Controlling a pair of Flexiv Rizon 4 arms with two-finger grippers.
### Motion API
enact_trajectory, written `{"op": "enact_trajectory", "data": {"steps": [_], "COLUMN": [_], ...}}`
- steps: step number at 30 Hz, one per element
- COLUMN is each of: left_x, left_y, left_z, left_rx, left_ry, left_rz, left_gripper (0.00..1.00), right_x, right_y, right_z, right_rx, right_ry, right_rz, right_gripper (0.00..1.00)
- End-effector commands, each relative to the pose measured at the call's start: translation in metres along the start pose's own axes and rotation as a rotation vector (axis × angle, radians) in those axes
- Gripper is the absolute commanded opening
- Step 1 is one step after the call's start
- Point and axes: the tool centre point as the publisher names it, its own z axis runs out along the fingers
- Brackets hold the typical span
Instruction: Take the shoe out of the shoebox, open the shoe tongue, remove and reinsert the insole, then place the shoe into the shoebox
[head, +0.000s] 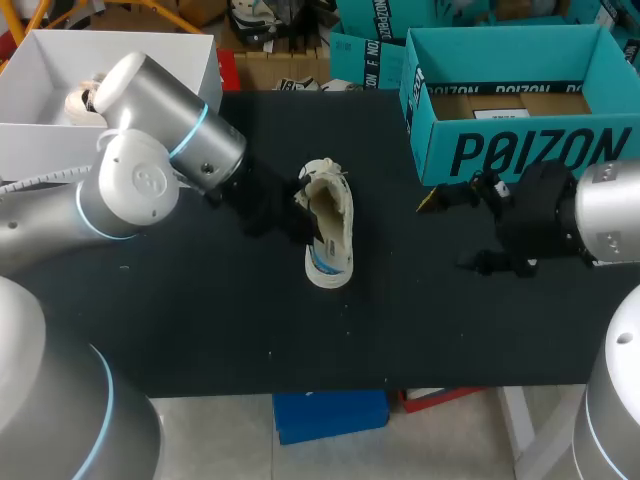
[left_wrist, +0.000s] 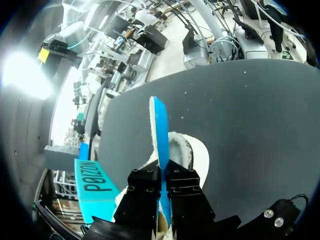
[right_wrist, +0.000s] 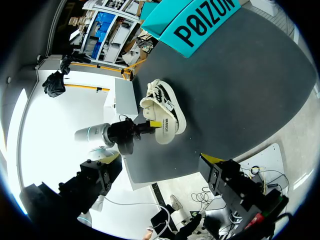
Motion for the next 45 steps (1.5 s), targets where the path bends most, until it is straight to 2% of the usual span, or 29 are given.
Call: {"op": "enact_trajectory", "data": {"steps": [1, 12, 29, 38, 45], "left_x": [0.001, 0.001, 0.000, 0.003, 0.004], "left_y": [0.005, 0.018, 0.053, 0.059, 0.065], "left_z": [0.005, 0.007, 0.016, 0.021, 0.016], "left_rx": [-0.010, -0.054, -0.106, -0.112, -0.130], "left_ry": [-0.002, 0.000, 0.033, 0.043, 0.051], "left_rz": [0.004, 0.007, -0.016, -0.034, -0.040], "left_gripper": [0.00, 0.00, 0.00, 0.00, 0.00], "right_x": [0.000, 0.000, 0.000, 0.000, 0.000], "right_y": [0.000, 0.000, 0.000, 0.000, 0.000], "right_z": [0.002, 0.002, 0.002, 0.002, 0.002], "right_rx": [-0.002, -0.002, -0.002, -0.002, -0.002], "right_ry": [-0.001, -0.001, -0.001, -0.001, -0.001], "right_rz": [0.000, 0.000, 0.000, 0.000, 0.000], "right_gripper": [1.00, 1.00, 1.00, 1.00, 1.00]}}
